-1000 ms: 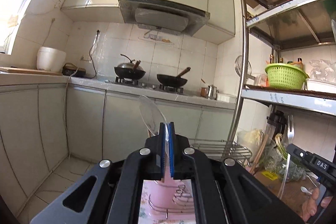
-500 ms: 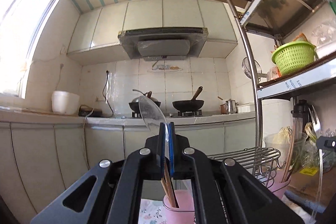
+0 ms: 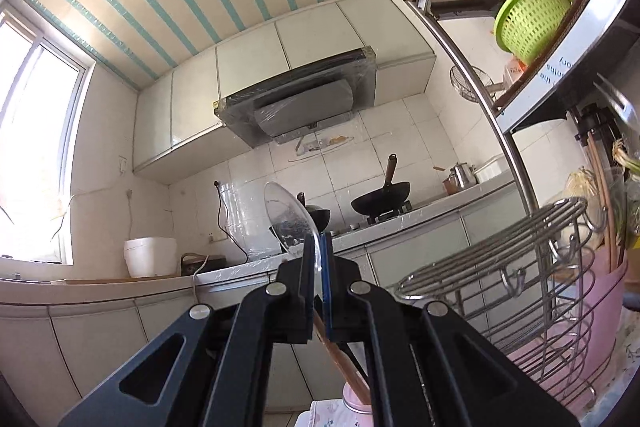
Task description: Organize utensils
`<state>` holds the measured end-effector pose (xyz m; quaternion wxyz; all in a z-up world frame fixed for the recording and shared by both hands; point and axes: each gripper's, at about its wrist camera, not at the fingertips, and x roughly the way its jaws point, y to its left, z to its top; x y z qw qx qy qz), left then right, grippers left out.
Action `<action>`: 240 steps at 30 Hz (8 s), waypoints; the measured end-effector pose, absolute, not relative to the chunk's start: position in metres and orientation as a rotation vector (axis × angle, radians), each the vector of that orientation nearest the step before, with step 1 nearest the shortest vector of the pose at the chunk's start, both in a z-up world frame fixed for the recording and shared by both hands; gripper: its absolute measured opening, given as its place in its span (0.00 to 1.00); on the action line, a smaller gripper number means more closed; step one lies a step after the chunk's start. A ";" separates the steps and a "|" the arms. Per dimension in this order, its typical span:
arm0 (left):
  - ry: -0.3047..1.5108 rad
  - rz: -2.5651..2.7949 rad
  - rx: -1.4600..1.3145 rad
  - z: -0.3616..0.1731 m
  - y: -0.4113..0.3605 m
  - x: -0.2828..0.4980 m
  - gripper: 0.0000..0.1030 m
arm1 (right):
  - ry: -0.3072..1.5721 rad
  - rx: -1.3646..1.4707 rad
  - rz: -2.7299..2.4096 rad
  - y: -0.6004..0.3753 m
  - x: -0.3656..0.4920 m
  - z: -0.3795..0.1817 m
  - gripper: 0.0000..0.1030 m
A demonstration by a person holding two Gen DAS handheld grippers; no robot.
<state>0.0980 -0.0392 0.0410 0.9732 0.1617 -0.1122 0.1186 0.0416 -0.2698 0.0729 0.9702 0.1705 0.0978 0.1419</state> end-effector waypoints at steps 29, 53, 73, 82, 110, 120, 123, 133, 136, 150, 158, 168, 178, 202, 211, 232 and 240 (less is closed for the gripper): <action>-0.003 0.128 0.157 0.026 0.010 0.142 0.03 | -0.042 0.162 0.224 -0.245 0.080 0.124 0.03; 0.104 0.077 0.083 0.026 0.016 0.141 0.03 | 0.171 0.036 0.166 -0.227 0.119 0.075 0.04; 0.244 -0.067 -0.035 0.059 0.028 0.110 0.28 | 0.241 0.174 0.203 -0.262 0.055 0.081 0.31; 0.265 -0.052 -0.086 0.054 0.030 0.074 0.28 | 0.417 0.257 0.305 -0.257 0.071 0.044 0.06; 0.609 -0.091 -0.025 -0.008 -0.003 0.070 0.28 | 0.497 0.311 0.295 -0.268 0.099 0.038 0.06; 0.907 -0.206 -0.048 -0.043 -0.023 0.085 0.28 | 0.660 0.341 0.350 -0.247 0.070 0.011 0.06; 1.063 -0.236 -0.147 -0.063 -0.021 0.099 0.28 | 0.755 0.392 0.376 -0.242 0.067 -0.012 0.06; 1.321 -0.185 -0.185 -0.106 -0.029 0.126 0.22 | 0.945 0.487 0.381 -0.240 0.066 -0.058 0.18; 1.332 -0.175 -0.185 -0.108 -0.033 0.130 0.21 | 0.951 0.479 0.383 -0.239 0.063 -0.061 0.18; 1.310 -0.195 -0.203 -0.109 -0.042 0.139 0.02 | 1.032 0.485 0.405 -0.231 0.069 -0.078 0.18; 1.171 -0.272 -0.257 -0.077 -0.024 0.119 0.02 | 1.203 0.610 0.445 -0.216 0.096 -0.104 0.18; 1.096 -0.318 -0.307 -0.055 0.009 0.100 0.02 | 1.282 0.497 0.326 -0.183 0.116 -0.114 0.18; 1.065 -0.299 -0.342 -0.046 0.019 0.095 0.02 | 1.244 0.413 0.287 -0.168 0.118 -0.109 0.14; 0.883 -0.264 -0.340 0.000 0.030 0.068 0.00 | 0.854 0.456 0.375 -0.211 0.059 -0.021 0.05; 1.194 -0.237 -0.420 -0.066 0.038 0.097 0.09 | 0.855 0.500 0.368 -0.223 0.060 -0.024 0.05; 1.289 -0.076 -0.194 -0.113 -0.010 0.145 0.04 | 0.872 0.532 0.414 -0.230 0.061 -0.032 0.05; 1.133 -0.168 -0.296 -0.076 0.007 0.121 0.02 | 0.855 0.519 0.400 -0.231 0.058 -0.027 0.05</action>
